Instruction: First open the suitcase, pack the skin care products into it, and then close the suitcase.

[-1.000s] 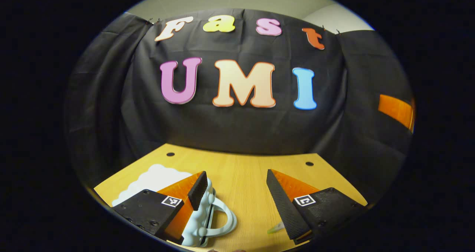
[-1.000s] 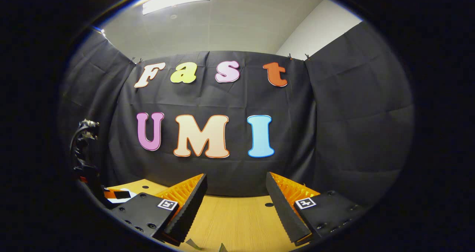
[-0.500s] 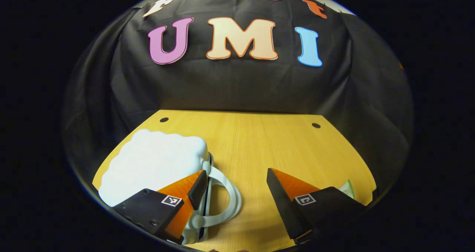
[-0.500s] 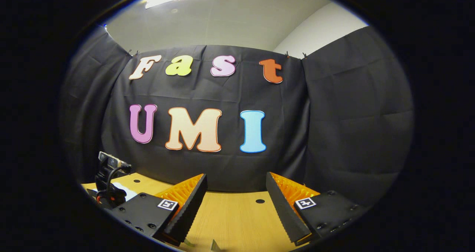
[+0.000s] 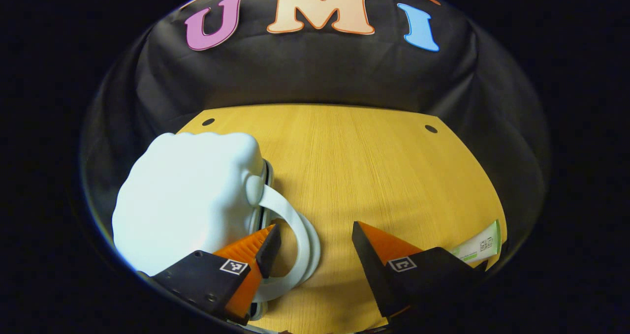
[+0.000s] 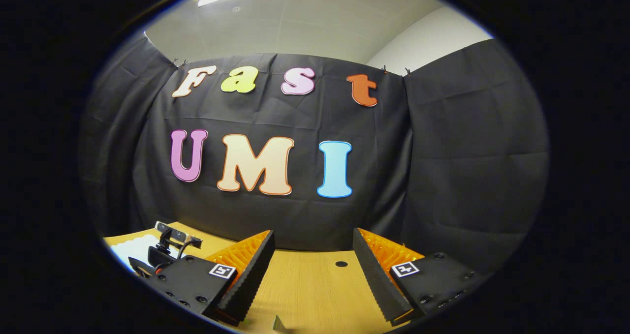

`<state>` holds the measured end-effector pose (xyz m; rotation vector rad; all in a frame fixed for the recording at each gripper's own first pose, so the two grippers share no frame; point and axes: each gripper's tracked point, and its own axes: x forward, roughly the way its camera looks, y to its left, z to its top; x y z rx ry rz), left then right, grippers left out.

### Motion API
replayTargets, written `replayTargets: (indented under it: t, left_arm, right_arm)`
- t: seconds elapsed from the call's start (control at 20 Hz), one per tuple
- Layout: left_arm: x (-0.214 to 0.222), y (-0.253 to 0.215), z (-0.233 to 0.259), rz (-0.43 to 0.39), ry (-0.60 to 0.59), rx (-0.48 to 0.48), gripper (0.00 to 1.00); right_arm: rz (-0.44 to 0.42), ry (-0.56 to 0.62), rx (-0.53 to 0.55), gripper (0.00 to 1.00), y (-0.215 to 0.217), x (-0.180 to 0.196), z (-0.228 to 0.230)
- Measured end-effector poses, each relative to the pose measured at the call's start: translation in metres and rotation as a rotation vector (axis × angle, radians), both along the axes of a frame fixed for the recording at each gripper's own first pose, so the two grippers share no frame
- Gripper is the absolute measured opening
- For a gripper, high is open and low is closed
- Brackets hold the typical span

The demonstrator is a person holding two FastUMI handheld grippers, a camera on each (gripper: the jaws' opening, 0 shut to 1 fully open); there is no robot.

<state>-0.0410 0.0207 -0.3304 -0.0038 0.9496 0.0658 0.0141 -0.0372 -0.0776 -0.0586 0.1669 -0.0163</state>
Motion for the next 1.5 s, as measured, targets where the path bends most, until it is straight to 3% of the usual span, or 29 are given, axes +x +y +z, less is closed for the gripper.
replayTargets:
  t: [0.2, 0.45, 0.6, 1.0, 1.5]
  left_arm:
    - [-0.004, -0.004, -0.017, 0.022, 0.066, -0.047, 0.86]
    - [-0.011, 0.002, -0.029, 0.05, 0.141, -0.044, 0.63]
    - [-0.009, 0.012, -0.03, 0.032, 0.144, -0.007, 0.12]
    - [0.0, 0.01, -0.007, -0.012, 0.129, -0.007, 0.0]
    - [0.012, 0.027, 0.057, -0.028, 0.047, -0.04, 0.0]
  right_arm:
    - [-0.007, 0.005, -0.006, 0.98, -0.003, 0.003, -0.004]
    - [-0.016, 0.013, -0.009, 0.99, -0.007, 0.0, -0.008]
    - [-0.018, 0.004, -0.002, 0.99, -0.008, 0.0, -0.006]
    - [0.008, -0.011, 0.024, 0.99, 0.002, -0.002, -0.006]
    - [0.041, -0.011, 0.062, 0.96, 0.011, -0.003, -0.01]
